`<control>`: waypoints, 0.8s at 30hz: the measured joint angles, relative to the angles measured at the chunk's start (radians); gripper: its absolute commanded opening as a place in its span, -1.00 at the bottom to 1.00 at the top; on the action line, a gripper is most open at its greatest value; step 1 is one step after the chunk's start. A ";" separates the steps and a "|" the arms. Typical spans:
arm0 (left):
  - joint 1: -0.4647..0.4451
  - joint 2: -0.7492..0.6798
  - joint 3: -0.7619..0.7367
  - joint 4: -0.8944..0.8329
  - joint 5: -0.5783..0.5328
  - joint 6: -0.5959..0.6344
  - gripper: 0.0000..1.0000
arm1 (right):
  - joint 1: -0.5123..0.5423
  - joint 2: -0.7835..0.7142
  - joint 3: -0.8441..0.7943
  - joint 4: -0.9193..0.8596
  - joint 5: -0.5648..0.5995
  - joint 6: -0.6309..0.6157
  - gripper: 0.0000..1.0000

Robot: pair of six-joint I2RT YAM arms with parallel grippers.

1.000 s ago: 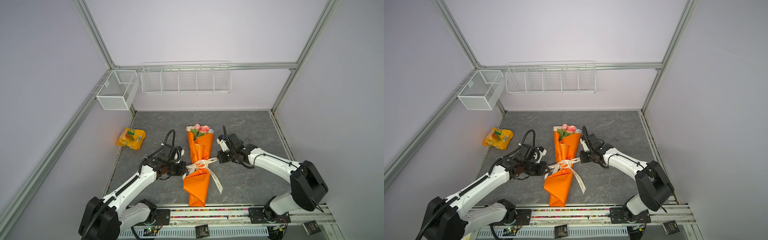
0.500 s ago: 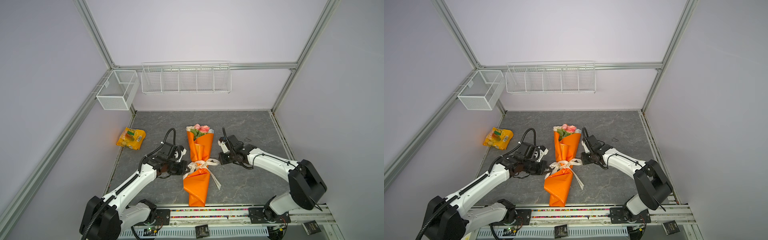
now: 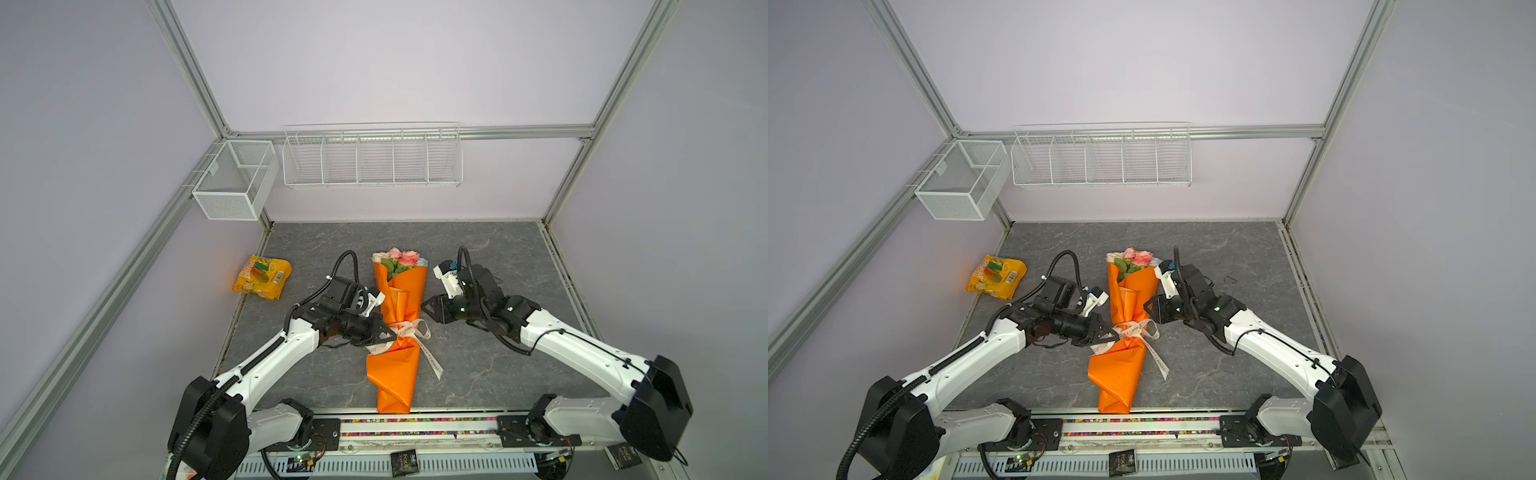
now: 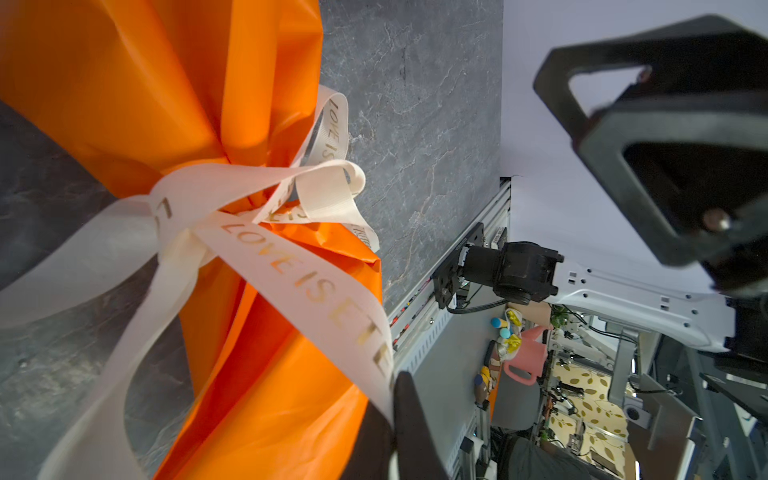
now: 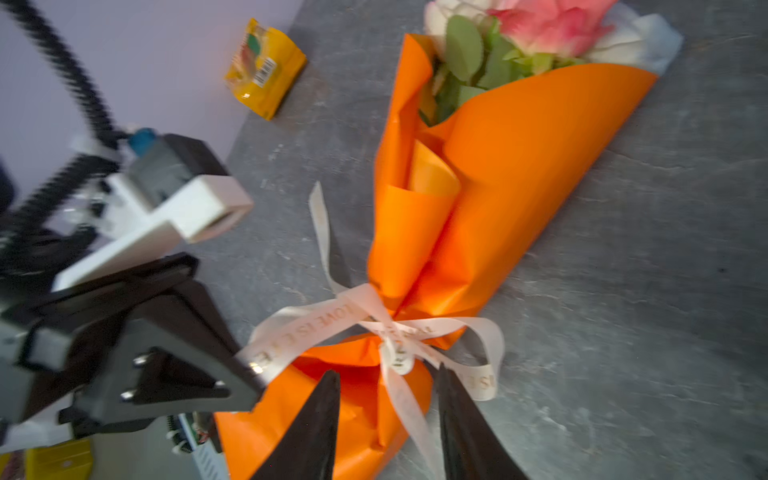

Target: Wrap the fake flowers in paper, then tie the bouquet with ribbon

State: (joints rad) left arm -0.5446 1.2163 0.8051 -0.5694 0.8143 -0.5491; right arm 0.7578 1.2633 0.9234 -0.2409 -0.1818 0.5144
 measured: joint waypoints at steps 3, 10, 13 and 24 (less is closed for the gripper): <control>-0.011 -0.008 0.001 -0.017 -0.013 -0.011 -0.86 | 0.020 0.013 -0.039 -0.005 0.028 0.052 -0.16; -0.014 -0.013 0.001 -0.083 -0.100 0.012 -1.00 | -0.055 0.224 -0.015 -0.058 0.067 -0.123 -0.09; -0.014 -0.002 0.001 -0.102 -0.129 0.029 -1.00 | -0.050 0.288 0.004 -0.061 0.069 -0.262 -0.07; -0.014 0.011 0.021 -0.121 -0.163 0.057 -1.00 | -0.048 0.396 0.085 -0.042 -0.010 -0.521 -0.05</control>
State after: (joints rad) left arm -0.5587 1.2270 0.8257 -0.6899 0.6510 -0.4919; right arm 0.7094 1.6596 1.0080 -0.2829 -0.1913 -0.0063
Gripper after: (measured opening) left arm 0.047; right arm 0.489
